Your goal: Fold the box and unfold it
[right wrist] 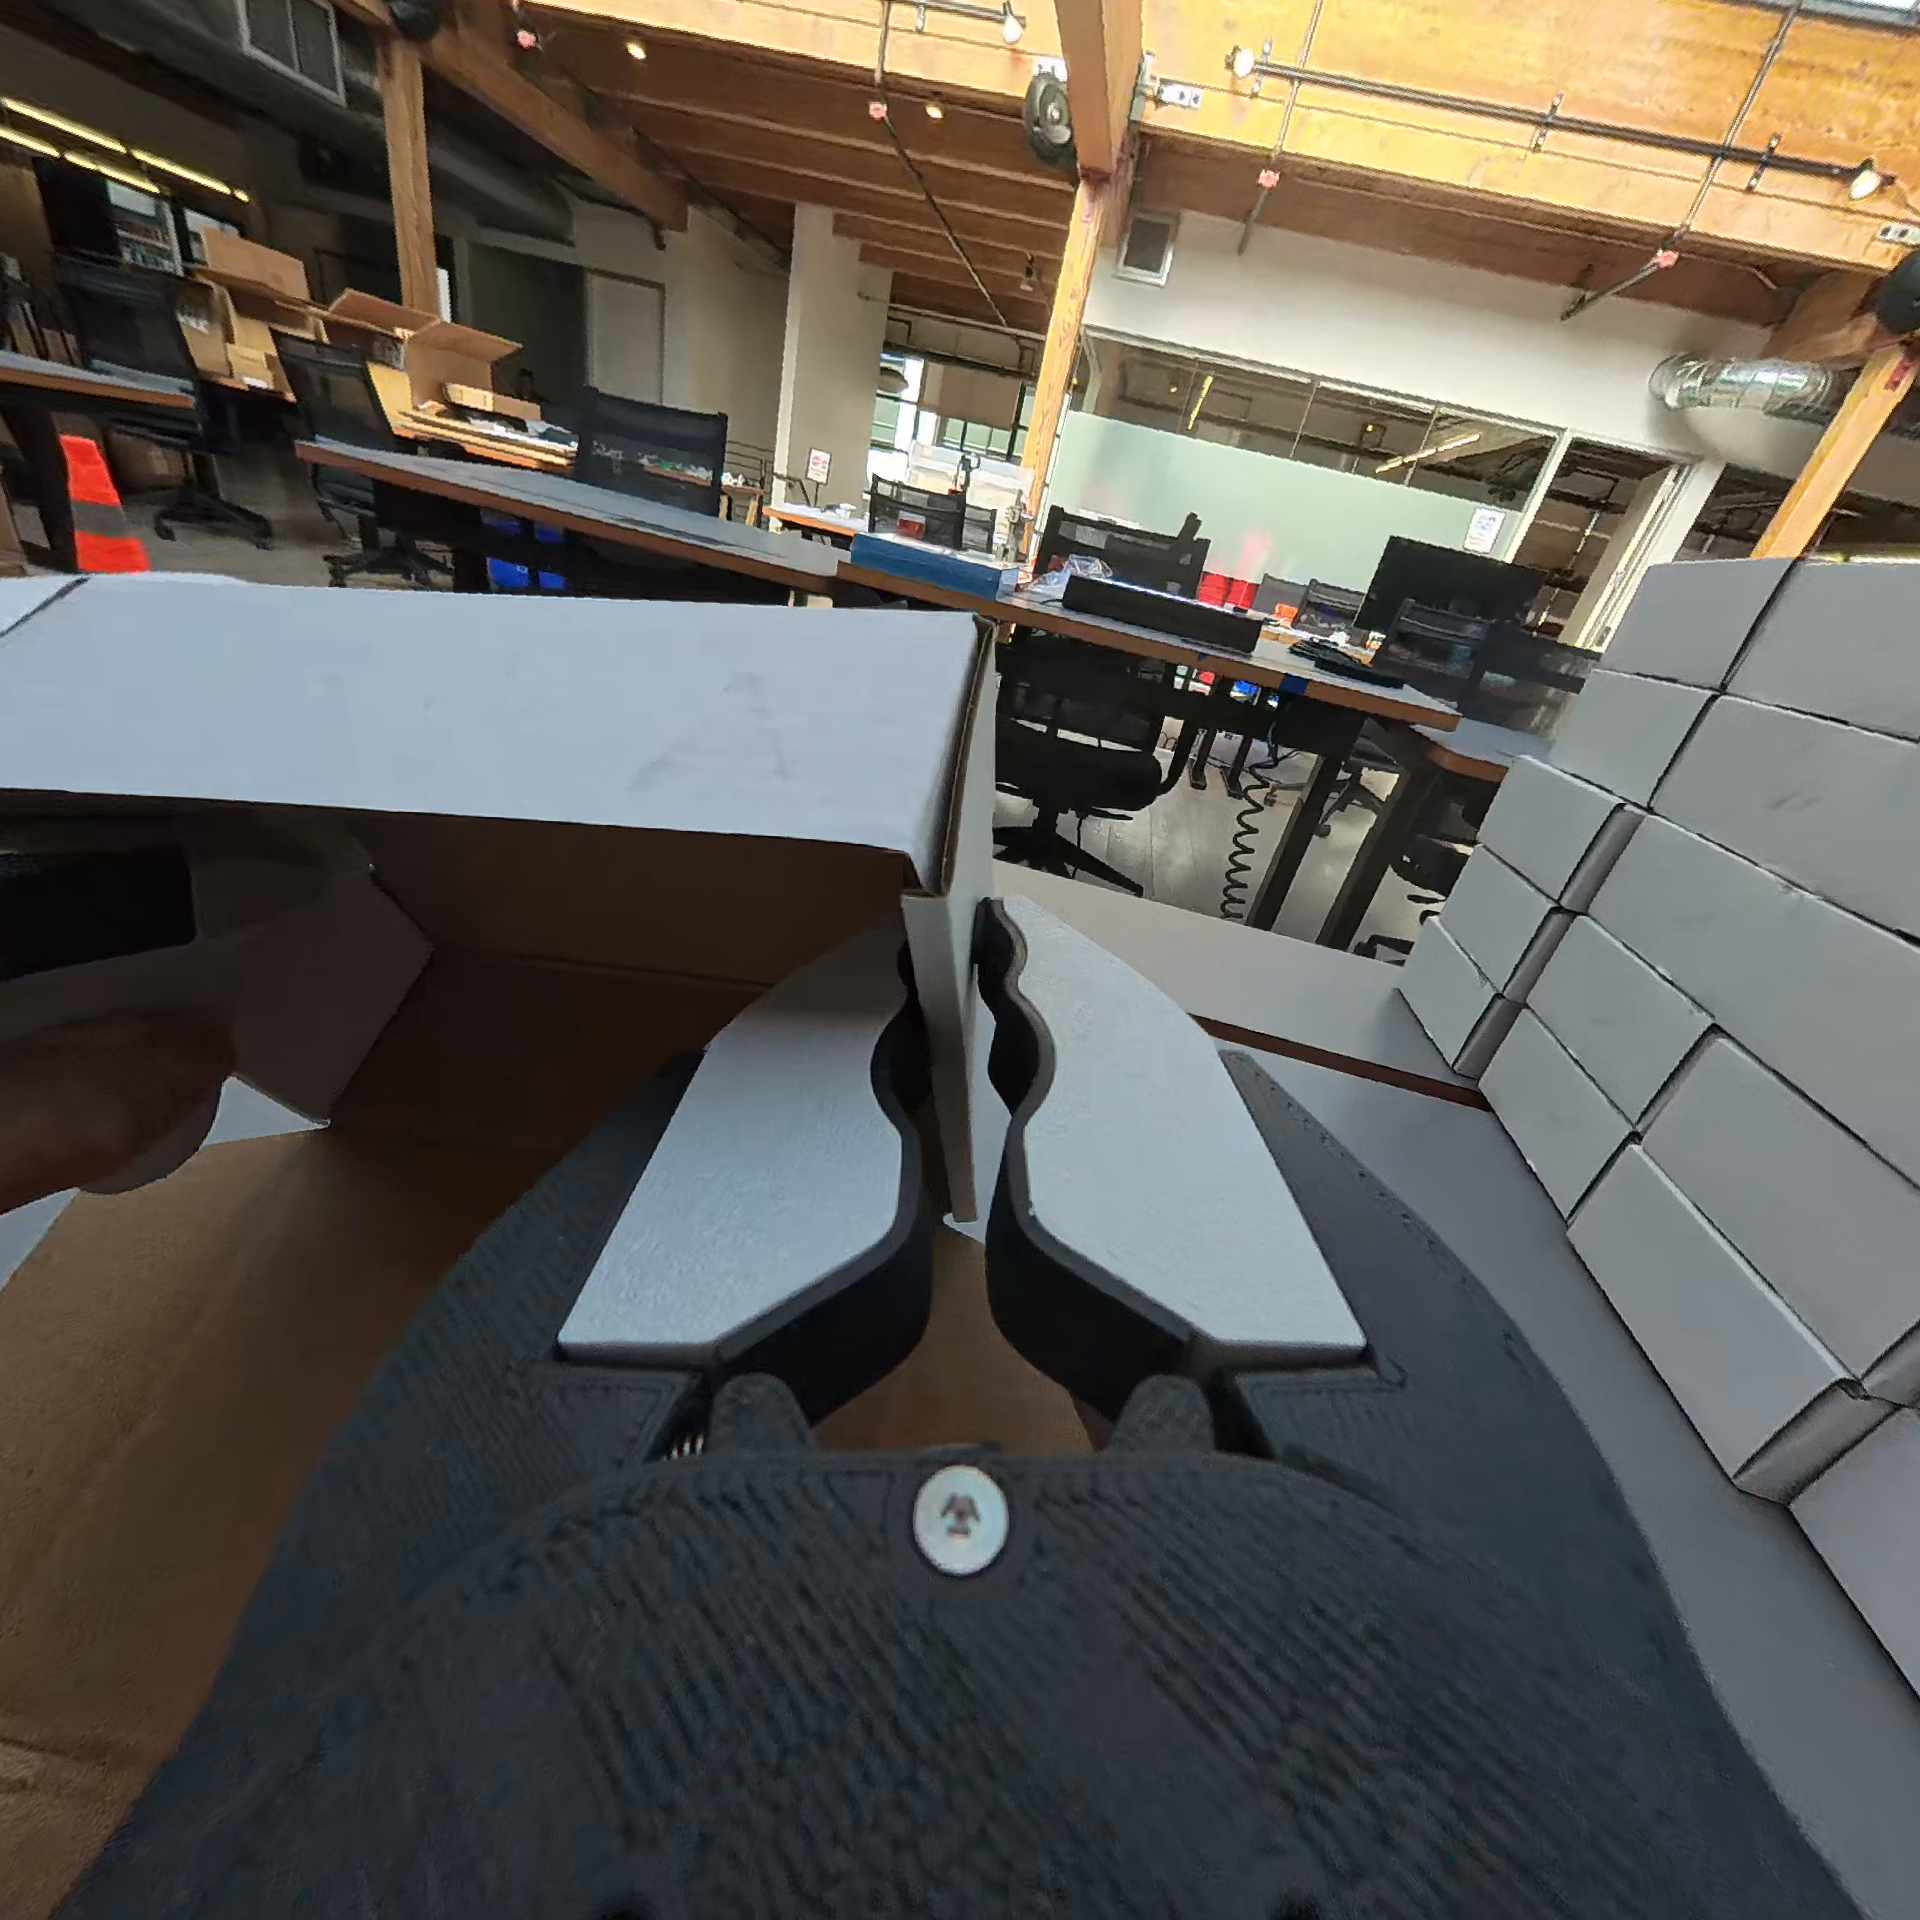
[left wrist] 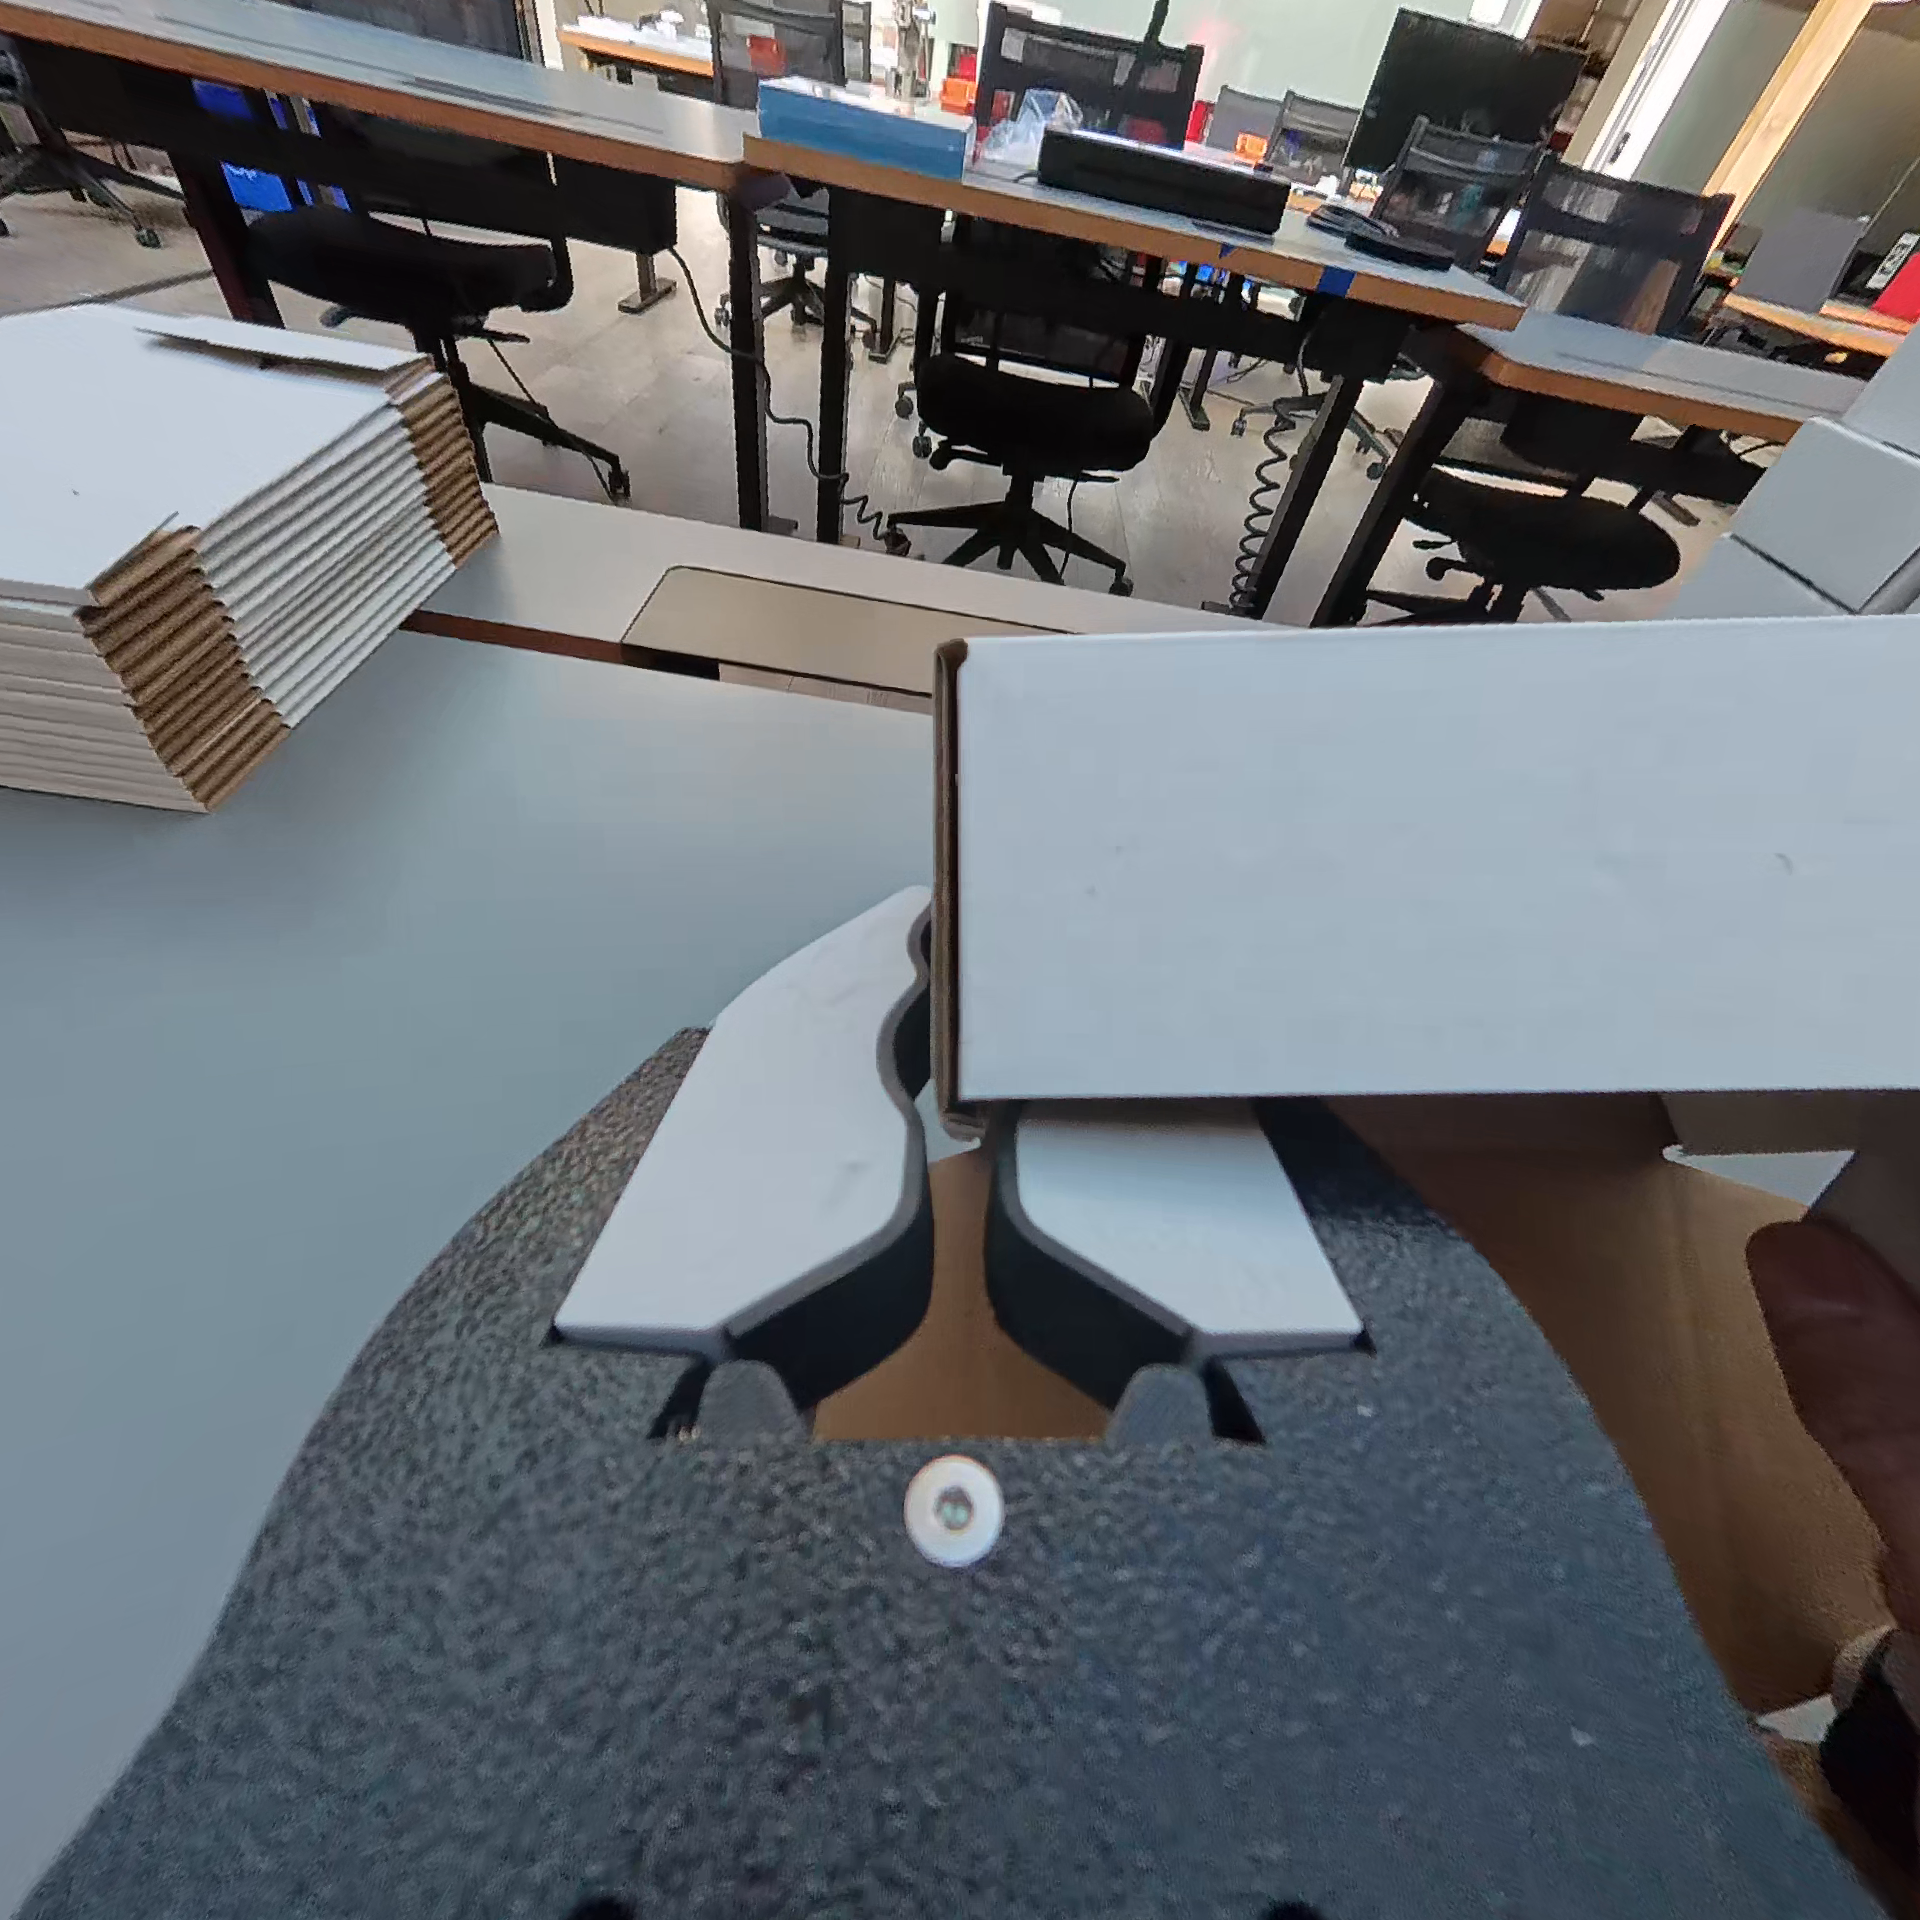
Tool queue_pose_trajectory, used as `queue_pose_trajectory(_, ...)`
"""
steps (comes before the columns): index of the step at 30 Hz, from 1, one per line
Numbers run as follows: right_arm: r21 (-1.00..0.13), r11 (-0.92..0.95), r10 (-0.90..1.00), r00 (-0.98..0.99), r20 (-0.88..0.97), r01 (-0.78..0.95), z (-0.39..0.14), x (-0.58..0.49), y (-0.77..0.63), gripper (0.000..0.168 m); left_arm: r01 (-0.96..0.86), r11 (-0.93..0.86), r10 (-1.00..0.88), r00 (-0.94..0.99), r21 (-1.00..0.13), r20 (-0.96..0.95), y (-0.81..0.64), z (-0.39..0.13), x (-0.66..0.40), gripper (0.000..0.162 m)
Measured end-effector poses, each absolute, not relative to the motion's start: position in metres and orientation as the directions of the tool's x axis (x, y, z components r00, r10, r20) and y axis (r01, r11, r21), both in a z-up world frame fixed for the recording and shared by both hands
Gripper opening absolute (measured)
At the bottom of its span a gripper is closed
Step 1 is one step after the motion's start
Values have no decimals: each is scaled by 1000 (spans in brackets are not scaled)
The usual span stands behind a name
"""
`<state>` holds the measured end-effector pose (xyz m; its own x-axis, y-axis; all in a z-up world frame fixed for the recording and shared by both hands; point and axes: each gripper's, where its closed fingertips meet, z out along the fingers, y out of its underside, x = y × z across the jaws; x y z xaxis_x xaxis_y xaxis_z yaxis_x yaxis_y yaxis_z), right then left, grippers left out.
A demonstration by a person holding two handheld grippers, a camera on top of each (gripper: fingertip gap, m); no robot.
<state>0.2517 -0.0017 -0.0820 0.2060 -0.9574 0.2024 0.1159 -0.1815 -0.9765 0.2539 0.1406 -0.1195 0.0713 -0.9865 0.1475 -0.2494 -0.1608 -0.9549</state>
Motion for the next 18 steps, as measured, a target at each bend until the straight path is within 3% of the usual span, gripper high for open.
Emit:
queue_pose_trajectory(9, -985, -150, -952, 257, 168, 89, -72, 253, 1, 9, -224, -137, -989, 83, -965, 122, 144, -104, 252, 4)
queue_pose_trajectory(13, -982, -147, -892, 414, 183, 118, -55, 235, 21, 25, -235, -137, -989, 93, -962, 118, 167, -92, 259, 5)
queue_pose_trajectory(18, -980, -59, -799, 580, 159, 188, -22, 197, 12, 46, -364, 140, -990, -53, -921, -129, 191, -72, 283, 5)
